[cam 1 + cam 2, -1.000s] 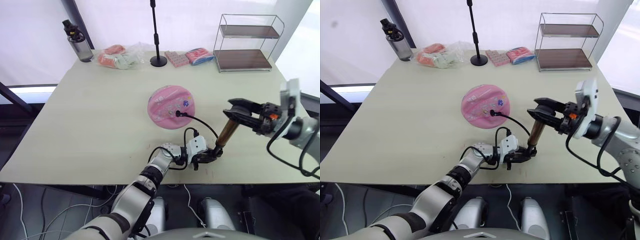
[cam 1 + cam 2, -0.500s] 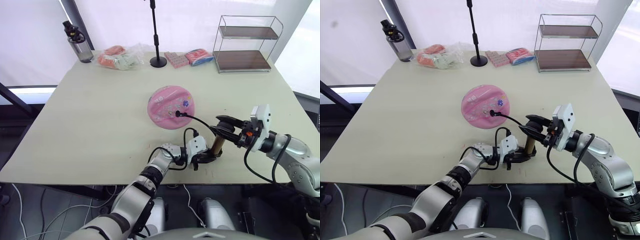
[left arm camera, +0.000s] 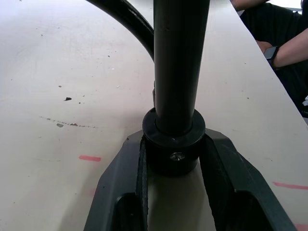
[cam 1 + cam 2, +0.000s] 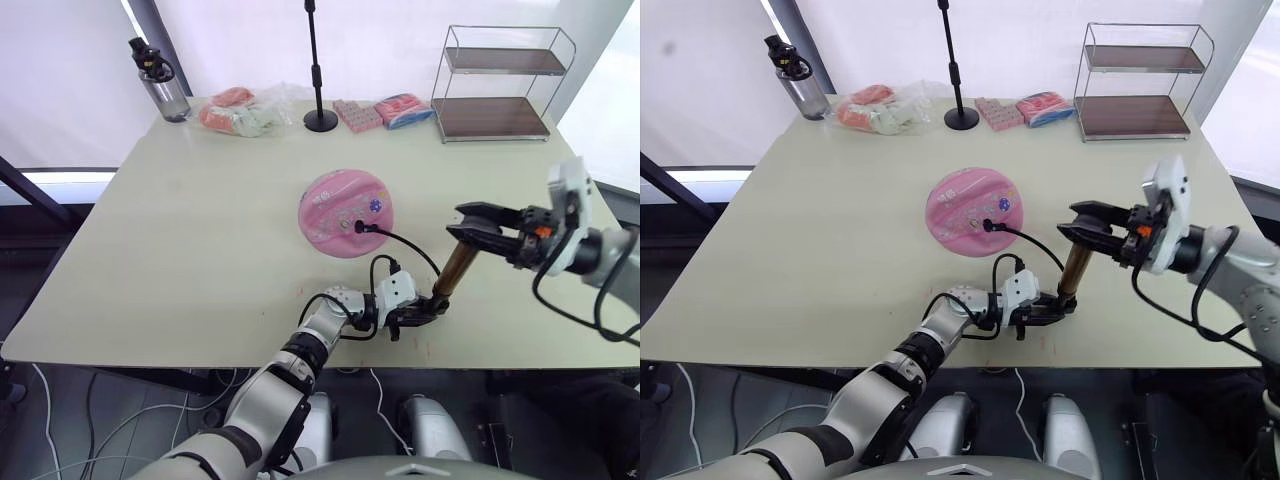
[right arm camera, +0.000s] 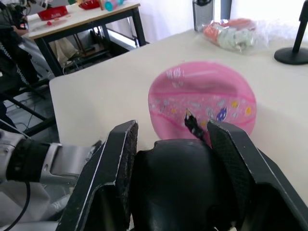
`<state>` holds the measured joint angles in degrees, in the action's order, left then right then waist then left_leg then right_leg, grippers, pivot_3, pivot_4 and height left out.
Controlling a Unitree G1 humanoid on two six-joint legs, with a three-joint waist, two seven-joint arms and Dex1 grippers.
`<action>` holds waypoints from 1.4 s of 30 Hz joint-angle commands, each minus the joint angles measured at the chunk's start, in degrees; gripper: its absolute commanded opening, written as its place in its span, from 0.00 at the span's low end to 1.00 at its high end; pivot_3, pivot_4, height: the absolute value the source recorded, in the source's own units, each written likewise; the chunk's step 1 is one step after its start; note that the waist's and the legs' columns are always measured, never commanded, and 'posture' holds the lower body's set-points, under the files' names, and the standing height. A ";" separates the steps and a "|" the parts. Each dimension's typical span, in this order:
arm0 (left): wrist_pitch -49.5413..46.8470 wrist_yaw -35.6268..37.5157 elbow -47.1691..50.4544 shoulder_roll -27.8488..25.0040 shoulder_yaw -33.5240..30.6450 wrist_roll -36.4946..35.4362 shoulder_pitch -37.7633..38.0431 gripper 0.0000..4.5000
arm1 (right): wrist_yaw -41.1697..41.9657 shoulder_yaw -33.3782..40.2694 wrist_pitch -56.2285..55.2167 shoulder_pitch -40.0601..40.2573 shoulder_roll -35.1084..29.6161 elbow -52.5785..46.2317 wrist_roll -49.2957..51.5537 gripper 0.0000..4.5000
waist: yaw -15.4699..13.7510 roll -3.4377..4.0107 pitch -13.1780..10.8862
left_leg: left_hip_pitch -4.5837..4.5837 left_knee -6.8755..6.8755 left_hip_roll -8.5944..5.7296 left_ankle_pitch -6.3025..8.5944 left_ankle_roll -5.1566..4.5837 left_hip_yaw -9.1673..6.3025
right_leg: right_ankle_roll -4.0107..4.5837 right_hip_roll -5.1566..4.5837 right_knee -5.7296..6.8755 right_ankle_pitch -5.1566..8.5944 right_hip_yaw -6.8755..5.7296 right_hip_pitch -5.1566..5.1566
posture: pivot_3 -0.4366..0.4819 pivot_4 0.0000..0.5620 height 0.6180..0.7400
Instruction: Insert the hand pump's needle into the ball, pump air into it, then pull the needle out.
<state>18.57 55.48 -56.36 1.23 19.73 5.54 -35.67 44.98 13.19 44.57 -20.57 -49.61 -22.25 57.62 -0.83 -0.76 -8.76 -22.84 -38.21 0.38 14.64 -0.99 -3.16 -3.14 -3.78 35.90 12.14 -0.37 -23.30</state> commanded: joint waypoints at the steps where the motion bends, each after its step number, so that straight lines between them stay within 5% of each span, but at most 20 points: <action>1: -1.51 0.36 -3.34 -1.11 1.40 2.24 2.59 0.24 | -1.24 8.04 0.59 -5.33 -2.89 -1.41 4.85 0.41 | 0.00 0.02 -0.02 | -0.01 0.00 0.00 0.00 0.00 -0.01 | 0.00 0.00 0.00 0.00 -0.01 0.00 | 0.48 0.27 0.93; 14: -1.16 0.26 -3.73 -1.02 1.50 2.36 2.44 0.24 | -5.47 10.76 7.40 -14.55 -7.55 3.53 13.02 0.41 | -0.03 0.10 -0.21 | -0.13 0.00 -0.04 0.00 0.00 0.04 | 0.00 -0.08 -0.02 -0.01 0.00 -0.07 | 0.48 0.27 0.93; 26: -1.00 -0.02 -4.09 -1.04 1.49 2.57 2.18 0.24 | 0.83 -1.63 -5.59 9.17 0.43 -2.88 -6.25 0.41 | 0.20 -0.40 0.27 | 0.22 -0.01 0.04 0.03 -0.04 -0.05 | -0.05 -0.03 -0.02 0.02 -0.11 0.18 | 0.48 0.27 0.93; 42: -0.95 -0.19 -4.23 -1.12 1.30 2.70 2.07 0.24 | 2.30 -15.50 -18.03 16.76 9.98 8.14 -25.21 0.41 | 0.12 -0.51 0.70 | 0.29 0.00 0.05 0.03 -0.04 -0.17 | -0.02 0.04 -0.01 0.03 -0.17 0.24 | 0.48 0.27 0.93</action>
<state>19.42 54.38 -57.64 0.83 20.04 6.60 -35.62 47.25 1.07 24.45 -7.32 -39.24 -18.83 37.31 -0.72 -1.26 -8.07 -22.55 -38.20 0.43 14.66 -1.03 -3.35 -3.16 -3.74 35.89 12.17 -0.56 -23.06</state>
